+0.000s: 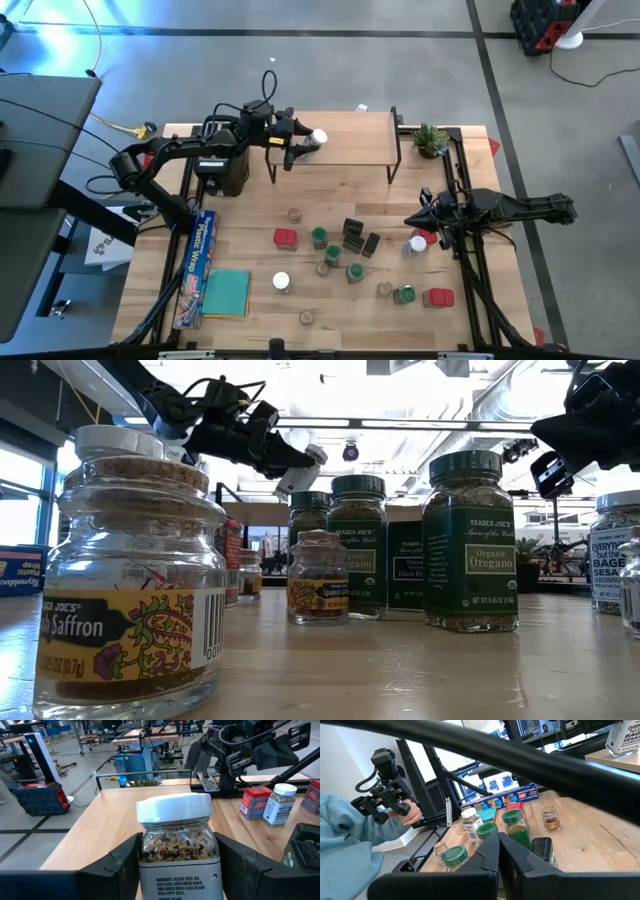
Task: Shelf spices
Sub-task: Put the top left white seasoning bottle on the shelf
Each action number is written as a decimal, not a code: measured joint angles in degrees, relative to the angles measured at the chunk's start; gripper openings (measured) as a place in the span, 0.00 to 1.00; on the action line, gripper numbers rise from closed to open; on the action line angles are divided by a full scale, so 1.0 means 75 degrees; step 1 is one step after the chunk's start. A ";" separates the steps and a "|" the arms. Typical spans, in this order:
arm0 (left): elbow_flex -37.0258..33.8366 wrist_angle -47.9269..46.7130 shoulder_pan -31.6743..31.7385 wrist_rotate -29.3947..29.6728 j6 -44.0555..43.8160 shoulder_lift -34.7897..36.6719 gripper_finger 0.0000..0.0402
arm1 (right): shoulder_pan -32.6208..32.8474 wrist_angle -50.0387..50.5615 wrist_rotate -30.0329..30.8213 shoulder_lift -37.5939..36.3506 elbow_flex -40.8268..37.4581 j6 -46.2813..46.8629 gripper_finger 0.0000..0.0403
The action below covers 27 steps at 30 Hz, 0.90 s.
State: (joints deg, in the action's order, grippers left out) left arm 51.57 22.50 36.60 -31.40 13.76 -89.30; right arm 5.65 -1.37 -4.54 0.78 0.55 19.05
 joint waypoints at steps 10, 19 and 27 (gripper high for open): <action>-0.0021 0.0145 0.0006 -0.0087 0.0017 -0.0007 0.52 | 0.0000 -0.0002 0.0000 0.0000 0.0001 0.0003 0.00; -0.0050 0.0867 -0.0010 -0.0072 -0.0231 -0.0044 0.51 | 0.0000 0.0000 0.0000 0.0003 0.0001 0.0003 0.00; -0.0774 0.3712 -0.0214 0.0720 -0.1425 -0.0035 0.49 | 0.0000 -0.0002 0.0000 0.0000 0.0001 0.0000 0.00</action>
State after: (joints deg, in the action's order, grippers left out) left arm 45.77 50.34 35.00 -26.00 3.07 -89.56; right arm 5.65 -1.39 -4.54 0.78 0.56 19.05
